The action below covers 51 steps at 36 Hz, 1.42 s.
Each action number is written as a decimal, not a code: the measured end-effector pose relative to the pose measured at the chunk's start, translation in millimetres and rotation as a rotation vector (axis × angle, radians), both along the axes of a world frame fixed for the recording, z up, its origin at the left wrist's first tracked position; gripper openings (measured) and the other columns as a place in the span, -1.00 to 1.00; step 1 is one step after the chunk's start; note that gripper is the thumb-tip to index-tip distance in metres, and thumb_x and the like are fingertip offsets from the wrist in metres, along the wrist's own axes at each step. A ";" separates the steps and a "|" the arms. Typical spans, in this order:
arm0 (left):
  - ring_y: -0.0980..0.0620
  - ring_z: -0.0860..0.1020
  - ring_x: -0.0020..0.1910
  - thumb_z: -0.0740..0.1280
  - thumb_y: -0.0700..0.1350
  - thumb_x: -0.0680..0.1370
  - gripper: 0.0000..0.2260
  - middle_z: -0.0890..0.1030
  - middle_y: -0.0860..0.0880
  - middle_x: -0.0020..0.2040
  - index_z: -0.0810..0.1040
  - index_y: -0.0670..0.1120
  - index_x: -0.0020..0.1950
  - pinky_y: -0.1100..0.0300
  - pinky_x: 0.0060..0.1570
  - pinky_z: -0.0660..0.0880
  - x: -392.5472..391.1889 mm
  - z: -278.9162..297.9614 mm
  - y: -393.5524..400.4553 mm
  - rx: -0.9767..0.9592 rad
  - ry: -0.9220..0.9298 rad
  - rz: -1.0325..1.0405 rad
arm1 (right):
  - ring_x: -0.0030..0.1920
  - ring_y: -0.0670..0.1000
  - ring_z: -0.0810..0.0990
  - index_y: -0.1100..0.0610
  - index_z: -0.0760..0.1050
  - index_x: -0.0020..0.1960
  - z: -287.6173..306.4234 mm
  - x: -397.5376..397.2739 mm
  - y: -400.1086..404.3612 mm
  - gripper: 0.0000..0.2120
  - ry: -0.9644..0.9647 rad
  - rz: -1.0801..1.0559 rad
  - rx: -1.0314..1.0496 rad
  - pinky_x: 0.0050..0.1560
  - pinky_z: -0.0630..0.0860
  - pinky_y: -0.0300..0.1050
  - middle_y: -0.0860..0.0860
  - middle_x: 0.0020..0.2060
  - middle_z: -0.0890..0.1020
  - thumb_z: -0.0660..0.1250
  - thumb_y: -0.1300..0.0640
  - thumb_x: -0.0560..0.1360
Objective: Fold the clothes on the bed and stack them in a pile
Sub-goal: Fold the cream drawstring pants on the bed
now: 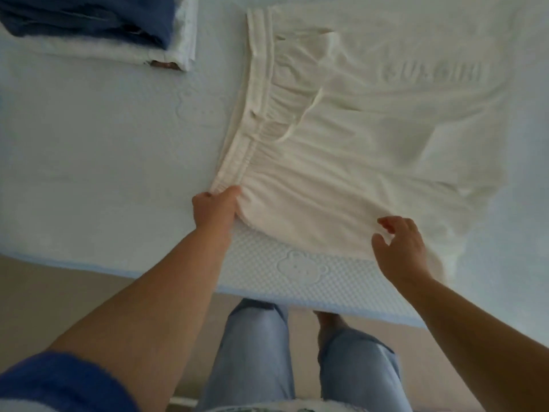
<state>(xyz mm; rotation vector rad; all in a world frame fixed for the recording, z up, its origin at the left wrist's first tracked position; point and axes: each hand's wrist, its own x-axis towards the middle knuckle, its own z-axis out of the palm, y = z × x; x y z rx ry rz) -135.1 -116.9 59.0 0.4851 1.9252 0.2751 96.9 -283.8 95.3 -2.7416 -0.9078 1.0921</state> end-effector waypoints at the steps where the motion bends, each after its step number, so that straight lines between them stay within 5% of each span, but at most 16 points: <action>1: -0.13 0.60 -0.02 0.46 -0.12 0.40 -0.61 0.61 -0.17 0.03 0.52 -0.23 0.17 -0.02 -0.01 0.56 2.1 2.3 -4.9 -0.043 -0.090 0.107 | 0.20 0.11 0.45 0.12 0.44 0.26 0.9 4.8 -17.8 -0.67 -0.025 0.002 -0.058 0.16 0.35 -0.06 0.06 0.20 0.46 0.29 0.15 0.50; 6: -0.06 0.59 -0.07 0.31 -0.17 0.51 -0.78 0.61 -0.11 -0.02 0.50 -0.10 0.15 0.04 -0.16 0.55 18.7 5.4 -36.2 -0.150 -0.353 0.276 | 0.34 0.16 0.28 0.13 0.34 0.36 -10.0 23.7 -86.5 -0.55 -0.026 -0.151 -0.209 0.31 0.26 0.06 0.13 0.34 0.32 0.30 0.09 0.50; 10: 0.00 0.57 -0.11 0.24 -0.16 0.52 -0.90 0.59 -0.07 -0.09 0.50 -0.09 0.00 0.15 -0.21 0.53 30.1 0.8 -62.2 -0.150 -0.401 0.265 | 0.37 0.17 0.21 0.17 0.28 0.37 -29.3 36.3 -118.6 -0.47 -0.041 -0.381 -0.100 0.36 0.19 0.04 0.15 0.34 0.26 0.34 0.12 0.44; 14: -0.05 0.57 0.01 0.20 -0.21 0.53 -0.84 0.58 -0.10 0.00 0.49 -0.15 0.08 0.08 -0.08 0.52 41.7 -3.0 -92.8 -0.145 -0.461 0.258 | 0.36 0.14 0.20 0.18 0.21 0.39 -42.8 45.2 -132.5 -0.38 -0.043 -0.682 -0.029 0.41 0.16 0.05 0.12 0.32 0.23 0.36 0.13 0.40; 17: -0.03 0.56 -0.04 0.20 -0.19 0.55 -0.88 0.58 -0.09 -0.05 0.50 -0.14 0.01 0.11 -0.08 0.49 52.9 -3.2 -109.4 -0.136 -0.469 0.213 | 0.14 0.10 0.41 0.19 0.35 0.25 -47.1 56.4 -139.6 -0.51 -0.010 -0.817 0.047 0.11 0.42 0.01 0.08 0.13 0.41 0.42 0.08 0.40; 20: 0.00 0.58 -0.09 0.22 -0.18 0.56 -0.91 0.60 -0.05 -0.12 0.52 -0.12 -0.04 0.13 -0.09 0.52 62.8 -3.7 -117.5 -0.044 -0.447 0.226 | -0.27 0.01 0.47 0.12 0.46 -0.07 -44.1 69.3 -149.4 -0.84 0.073 -0.787 0.138 -0.37 0.33 -0.18 -0.01 -0.26 0.50 0.35 0.05 0.46; 23: -0.02 0.61 -0.07 0.23 -0.17 0.54 -0.89 0.63 -0.05 -0.12 0.53 -0.11 -0.01 0.08 -0.04 0.55 66.3 -1.6 -120.0 0.027 -0.455 0.270 | -0.33 -0.04 0.44 0.02 0.42 -0.21 -37.1 83.1 -156.0 -0.86 0.138 -0.791 0.252 -0.39 0.33 -0.18 -0.03 -0.31 0.50 0.30 0.02 0.49; 28: -0.03 0.62 0.03 0.23 -0.12 0.57 -0.76 0.64 -0.05 0.06 0.51 -0.06 0.22 0.07 -0.03 0.58 74.3 0.1 -121.7 0.094 -0.463 0.316 | -0.20 -0.03 0.52 0.08 0.43 -0.23 -22.6 97.0 -151.6 -0.90 0.366 -0.921 0.498 -0.11 0.51 -0.12 0.00 -0.23 0.54 0.25 0.20 0.46; 32: 0.04 0.64 0.00 0.26 -0.10 0.57 -0.76 0.67 0.02 0.05 0.56 0.00 0.22 0.13 -0.09 0.61 81.3 -0.7 -119.4 0.080 -0.388 0.253 | -0.45 -0.07 0.54 0.11 0.48 -0.18 -18.2 100.2 -142.5 -0.88 0.560 -1.045 0.530 -0.33 0.55 -0.20 -0.03 -0.47 0.56 0.27 0.27 0.50; 37: 0.01 0.65 -0.09 0.29 -0.12 0.55 -0.78 0.66 -0.03 0.01 0.55 -0.04 0.19 0.19 -0.30 0.58 79.2 -1.2 -115.5 0.097 -0.312 0.323 | -0.50 -0.10 0.49 0.09 0.49 -0.08 -19.9 103.9 -136.3 -0.92 0.584 -1.073 0.516 -0.37 0.54 -0.23 -0.08 -0.59 0.50 0.27 0.25 0.51; 42: -0.07 0.64 -0.04 0.31 -0.05 0.52 -0.79 0.65 -0.11 -0.02 0.53 -0.13 0.08 0.06 -0.04 0.59 84.1 -2.3 -136.1 -0.004 -0.410 0.283 | -0.34 -0.06 0.63 0.17 0.52 -0.06 -22.6 102.6 -142.8 -0.94 0.722 -0.964 0.426 -0.19 0.60 -0.16 0.01 -0.40 0.64 0.36 0.18 0.49; 44: -0.06 0.61 -0.03 0.29 -0.08 0.51 -0.83 0.62 -0.10 -0.05 0.52 -0.14 0.04 0.03 0.06 0.53 85.6 -4.6 -145.9 -0.094 -0.406 0.185 | -0.23 -0.04 0.60 0.14 0.53 -0.03 -24.5 100.5 -148.8 -0.85 0.712 -0.717 0.280 -0.12 0.58 -0.14 0.03 -0.22 0.64 0.42 0.15 0.44; 47: -0.03 0.58 -0.07 0.25 -0.16 0.55 -0.92 0.59 -0.09 -0.07 0.50 -0.13 -0.01 0.08 0.04 0.49 87.1 -7.8 -149.2 -0.143 -0.345 0.060 | -0.20 -0.02 0.51 0.12 0.51 0.06 -31.7 97.9 -156.5 -0.75 0.297 -0.185 0.002 -0.31 0.39 -0.26 -0.03 -0.15 0.54 0.43 0.06 0.43; 51: -0.01 0.63 -0.12 0.27 -0.17 0.57 -0.92 0.63 -0.08 -0.09 0.49 -0.12 0.04 0.11 -0.27 0.57 83.6 -8.5 -143.2 -0.098 -0.362 0.107 | 0.15 0.05 0.41 0.19 0.59 0.10 -34.3 97.8 -161.4 -0.74 0.000 0.051 0.248 0.04 0.29 -0.18 0.03 0.11 0.50 0.37 0.07 0.49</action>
